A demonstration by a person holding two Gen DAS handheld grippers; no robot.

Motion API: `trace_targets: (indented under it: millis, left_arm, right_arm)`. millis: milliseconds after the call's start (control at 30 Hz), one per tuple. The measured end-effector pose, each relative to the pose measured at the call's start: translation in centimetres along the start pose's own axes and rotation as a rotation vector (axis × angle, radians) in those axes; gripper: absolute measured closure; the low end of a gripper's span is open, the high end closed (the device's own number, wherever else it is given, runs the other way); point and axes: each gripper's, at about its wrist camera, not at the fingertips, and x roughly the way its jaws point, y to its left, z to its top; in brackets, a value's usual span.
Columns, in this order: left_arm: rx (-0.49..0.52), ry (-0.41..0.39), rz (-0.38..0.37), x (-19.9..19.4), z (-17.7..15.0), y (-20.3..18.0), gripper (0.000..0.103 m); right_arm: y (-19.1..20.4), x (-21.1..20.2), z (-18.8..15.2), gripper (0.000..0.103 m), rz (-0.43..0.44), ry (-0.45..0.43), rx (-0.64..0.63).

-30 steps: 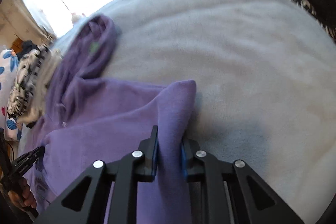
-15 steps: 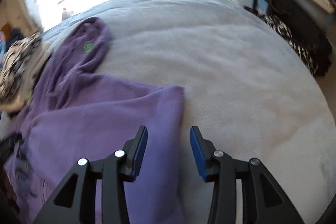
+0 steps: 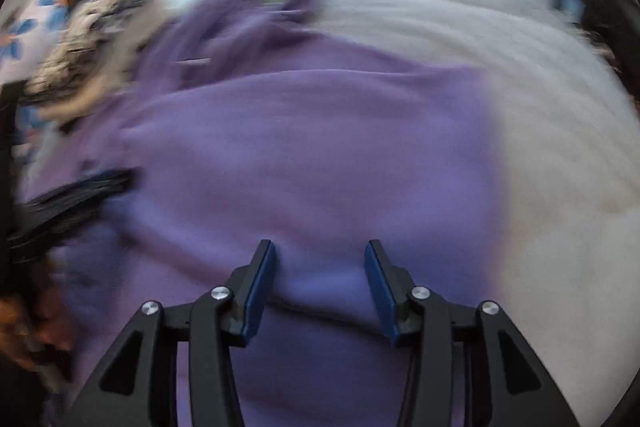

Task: Fold large clothes
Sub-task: 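Move the left tool across the hoodie to the other sleeve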

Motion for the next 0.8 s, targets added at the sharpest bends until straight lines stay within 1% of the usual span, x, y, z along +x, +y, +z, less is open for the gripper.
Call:
trace_targets:
  millis: [33, 67, 100, 133, 200, 233, 300, 333, 367, 433, 500, 733, 800]
  left_arm:
    - [0.014, -0.001, 0.0, -0.2, -0.1, -0.1, 0.072]
    - [0.021, 0.0, -0.002, -0.3, -0.2, -0.1, 0.072]
    - [0.023, 0.003, -0.005, -0.4, -0.2, -0.1, 0.072]
    - [0.019, 0.007, -0.008, -0.4, -0.1, 0.1, 0.072]
    - [0.004, 0.016, -0.007, -1.0, -0.3, 0.4, 0.071]
    - [-0.004, 0.019, -0.006, -1.4, -0.4, 0.4, 0.071]
    - [-0.009, 0.016, 0.0, -1.9, -0.5, 0.4, 0.07]
    - [-0.005, 0.012, 0.004, -2.4, -0.7, 0.3, 0.066]
    - [0.0, 0.009, 0.01, -2.8, -0.8, 0.2, 0.06]
    - [0.01, -0.001, 0.029, -3.7, -1.0, 0.0, 0.053]
    - [0.019, -0.021, 0.029, -4.9, -1.2, 0.0, 0.052]
    - [0.025, -0.054, 0.009, -8.7, -2.0, -0.3, 0.052]
    - [0.028, -0.062, 0.003, -9.7, -2.4, -0.5, 0.052]
  right_arm:
    - [-1.5, -0.1, -0.3, 0.073, 0.035, -0.002, 0.021]
    - [-2.5, -0.1, -0.4, 0.077, 0.062, 0.008, 0.039]
    - [-3.3, -0.2, -0.5, 0.087, 0.069, 0.016, 0.055]
    - [-3.7, -0.5, -0.5, 0.089, 0.062, 0.016, 0.063]
    - [-3.7, -0.8, -0.4, 0.088, 0.031, 0.013, 0.073]
    - [-3.6, -0.8, -0.3, 0.086, 0.037, 0.017, 0.084]
    - [-3.5, -1.0, -0.6, 0.085, 0.041, 0.029, 0.106]
    - [-3.2, -1.2, -0.7, 0.085, 0.035, 0.031, 0.109]
    - [-3.2, -1.3, -0.9, 0.085, 0.03, 0.03, 0.11]
    - [-3.3, -1.9, -1.1, 0.08, 0.038, 0.029, 0.119]
    - [-3.5, -2.6, -1.3, 0.077, 0.053, 0.026, 0.135]
    - [-3.2, -5.3, -2.4, 0.077, 0.085, 0.019, 0.165]
    - [-3.0, -6.1, -2.8, 0.077, 0.08, 0.012, 0.162]
